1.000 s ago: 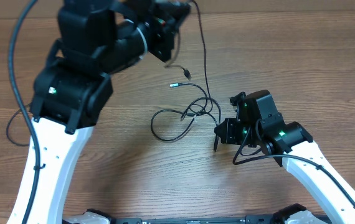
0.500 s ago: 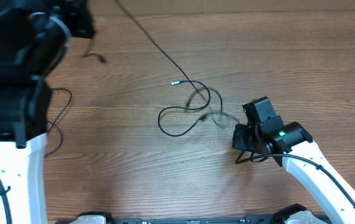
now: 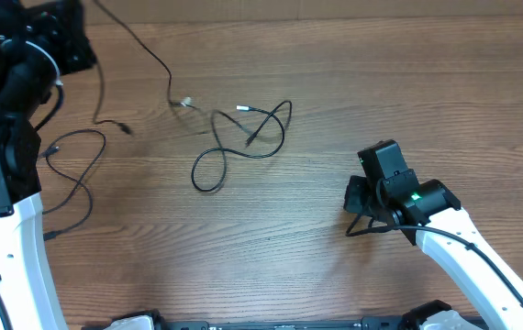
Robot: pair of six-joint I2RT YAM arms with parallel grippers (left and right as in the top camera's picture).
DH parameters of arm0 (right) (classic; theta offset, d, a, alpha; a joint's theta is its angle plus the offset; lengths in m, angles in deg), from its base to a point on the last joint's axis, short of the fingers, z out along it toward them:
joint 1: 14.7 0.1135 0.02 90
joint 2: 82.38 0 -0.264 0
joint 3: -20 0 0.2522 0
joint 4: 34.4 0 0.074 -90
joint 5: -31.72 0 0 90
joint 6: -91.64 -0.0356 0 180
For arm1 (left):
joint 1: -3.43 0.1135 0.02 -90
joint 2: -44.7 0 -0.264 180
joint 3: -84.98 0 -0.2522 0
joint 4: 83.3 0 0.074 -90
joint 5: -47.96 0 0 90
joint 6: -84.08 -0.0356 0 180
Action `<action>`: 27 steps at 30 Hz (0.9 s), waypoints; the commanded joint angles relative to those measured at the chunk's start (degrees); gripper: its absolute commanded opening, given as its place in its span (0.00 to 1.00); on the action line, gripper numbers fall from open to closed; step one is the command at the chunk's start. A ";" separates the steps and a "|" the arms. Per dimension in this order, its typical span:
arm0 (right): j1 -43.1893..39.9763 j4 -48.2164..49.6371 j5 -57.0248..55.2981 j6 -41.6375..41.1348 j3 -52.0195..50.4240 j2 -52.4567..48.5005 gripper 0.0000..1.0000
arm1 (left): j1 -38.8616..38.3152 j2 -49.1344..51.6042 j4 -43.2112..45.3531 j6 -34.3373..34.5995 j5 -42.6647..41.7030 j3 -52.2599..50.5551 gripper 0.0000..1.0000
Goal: Untangle cables
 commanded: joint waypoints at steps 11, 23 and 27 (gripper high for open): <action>0.28 11.65 16.65 0.37 -0.24 -0.07 0.36 | -0.90 2.23 -9.79 -14.01 -12.41 1.09 0.04; 0.28 9.92 16.11 0.37 -0.26 -0.07 0.35 | -0.55 2.67 -7.93 -11.37 38.21 1.11 0.04; 0.28 9.68 16.11 0.37 -0.24 -0.07 0.36 | 1.22 2.14 -1.38 -11.39 47.80 1.14 0.04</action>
